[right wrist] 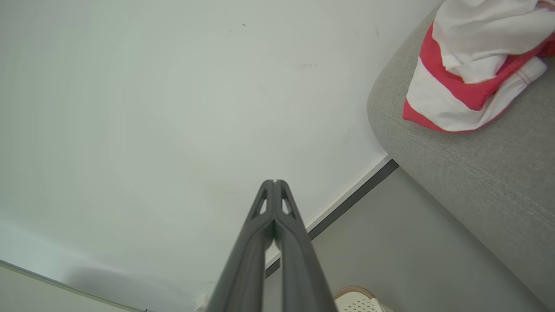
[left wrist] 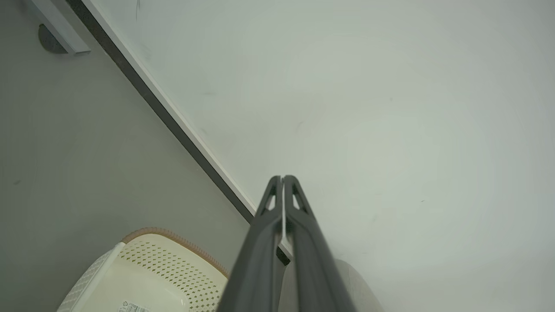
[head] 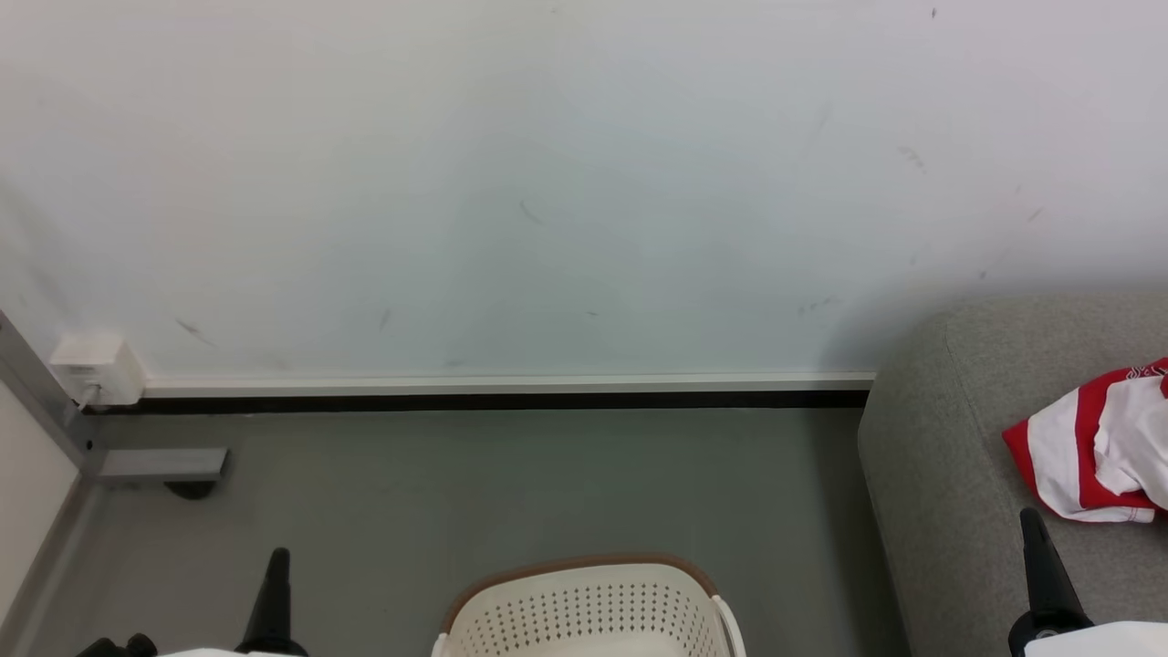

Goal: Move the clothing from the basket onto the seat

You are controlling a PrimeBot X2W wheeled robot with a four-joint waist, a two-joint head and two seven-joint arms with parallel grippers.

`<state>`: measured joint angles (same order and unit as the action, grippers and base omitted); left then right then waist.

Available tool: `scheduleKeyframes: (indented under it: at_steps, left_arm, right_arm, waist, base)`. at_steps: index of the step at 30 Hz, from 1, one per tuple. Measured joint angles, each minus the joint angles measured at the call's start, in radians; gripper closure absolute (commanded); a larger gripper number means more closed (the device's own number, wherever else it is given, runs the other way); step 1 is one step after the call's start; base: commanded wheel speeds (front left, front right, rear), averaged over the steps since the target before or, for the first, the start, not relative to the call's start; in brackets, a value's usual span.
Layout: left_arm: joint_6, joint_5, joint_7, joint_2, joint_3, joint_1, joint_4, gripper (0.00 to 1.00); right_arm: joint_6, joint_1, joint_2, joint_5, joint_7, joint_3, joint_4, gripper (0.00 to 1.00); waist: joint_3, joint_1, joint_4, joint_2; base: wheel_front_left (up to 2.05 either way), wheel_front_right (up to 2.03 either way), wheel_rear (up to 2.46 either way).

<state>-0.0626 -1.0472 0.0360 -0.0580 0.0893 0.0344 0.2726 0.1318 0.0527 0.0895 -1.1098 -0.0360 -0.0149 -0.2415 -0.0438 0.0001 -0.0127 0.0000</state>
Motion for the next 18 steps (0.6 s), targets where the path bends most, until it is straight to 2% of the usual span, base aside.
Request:
scheduleKeyframes:
  at_steps: [18]
  left_arm:
    - [-0.021, -0.178, -0.046, 0.003, 0.007, 0.024, -0.007, 1.00]
  right_arm:
    - [0.000, 0.019, -0.014, -0.155, 0.048, -0.032, -0.002, 1.00]
  waist:
    - [0.011, 0.0000, 0.003, 0.0000]
  base:
    - [0.00, 0.00, 0.00]
